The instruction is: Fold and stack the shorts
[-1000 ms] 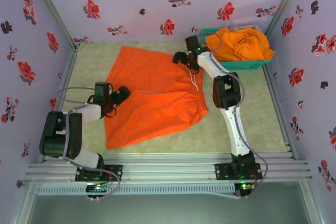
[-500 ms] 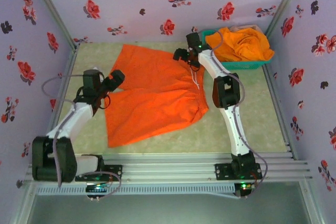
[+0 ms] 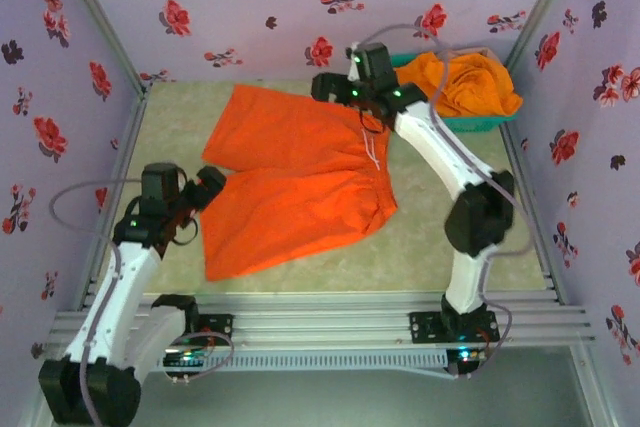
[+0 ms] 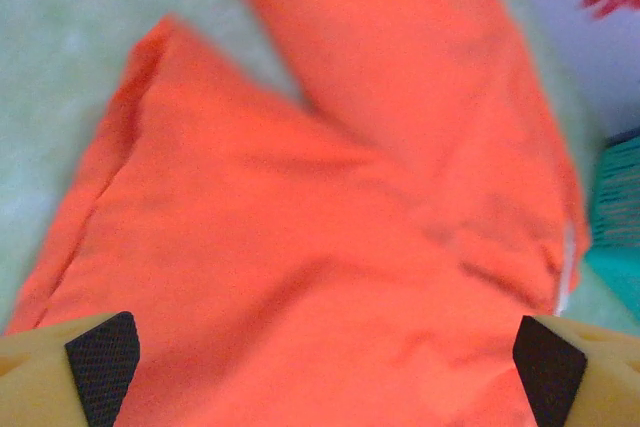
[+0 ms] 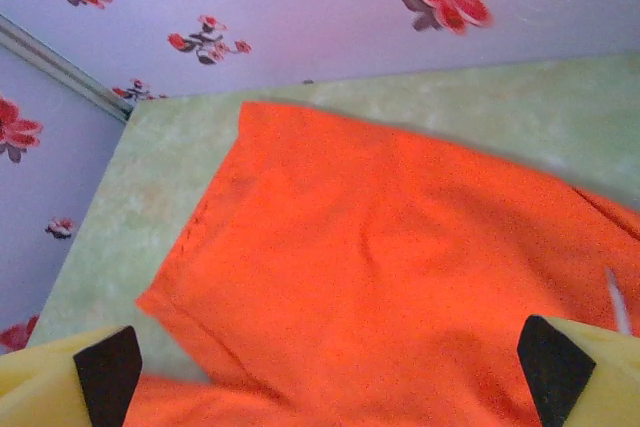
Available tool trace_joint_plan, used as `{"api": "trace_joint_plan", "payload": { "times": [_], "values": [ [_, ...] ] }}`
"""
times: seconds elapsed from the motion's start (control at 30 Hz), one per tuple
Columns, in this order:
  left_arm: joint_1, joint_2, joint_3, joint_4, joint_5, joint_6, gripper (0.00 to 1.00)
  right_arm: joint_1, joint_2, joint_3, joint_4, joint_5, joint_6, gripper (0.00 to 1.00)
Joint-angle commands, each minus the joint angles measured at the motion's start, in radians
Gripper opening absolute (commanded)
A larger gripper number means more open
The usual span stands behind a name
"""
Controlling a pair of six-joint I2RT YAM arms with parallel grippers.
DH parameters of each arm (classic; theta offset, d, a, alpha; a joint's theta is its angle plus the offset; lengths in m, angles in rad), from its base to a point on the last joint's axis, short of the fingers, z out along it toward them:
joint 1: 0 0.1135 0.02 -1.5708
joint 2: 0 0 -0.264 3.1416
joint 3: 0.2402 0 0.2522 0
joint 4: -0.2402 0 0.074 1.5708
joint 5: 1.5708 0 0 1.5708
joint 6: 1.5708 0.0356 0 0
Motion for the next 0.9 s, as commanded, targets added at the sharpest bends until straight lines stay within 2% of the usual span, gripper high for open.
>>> {"api": "trace_joint_plan", "payload": {
  "times": [0.0, 0.2, 0.3, 0.37, 0.43, 0.5, 0.67, 0.87],
  "values": [
    [-0.035, -0.064, -0.049, -0.258, -0.102, -0.104, 0.99, -0.015, -0.138, -0.209, 0.110, 0.084, -0.020, 0.99],
    [-0.141, -0.113, -0.141, -0.341, -0.147, -0.241, 0.99, -0.025, -0.341, -0.520, 0.151, 0.118, -0.009, 0.99],
    [-0.192, -0.102, -0.176, -0.341, -0.162, -0.300, 0.97, -0.044, -0.403, -0.625, 0.152, 0.126, 0.005, 0.99],
    [-0.212, -0.087, -0.187, -0.362, -0.168, -0.331, 0.91, -0.059, -0.431, -0.677, 0.154, 0.131, 0.018, 0.99],
    [-0.230, -0.067, -0.189, -0.392, -0.169, -0.358, 0.88, -0.078, -0.461, -0.725, 0.154, 0.141, 0.040, 0.99],
    [-0.244, -0.044, -0.187, -0.421, -0.177, -0.381, 0.79, -0.093, -0.487, -0.767, 0.156, 0.141, 0.050, 0.99],
    [-0.267, 0.029, -0.197, -0.479, -0.183, -0.449, 0.69, -0.120, -0.530, -0.827, 0.158, 0.140, 0.062, 0.99],
    [-0.310, 0.075, -0.239, -0.444, -0.177, -0.537, 0.64, -0.125, -0.549, -0.864, 0.157, 0.134, 0.081, 0.99]
  ]
}}
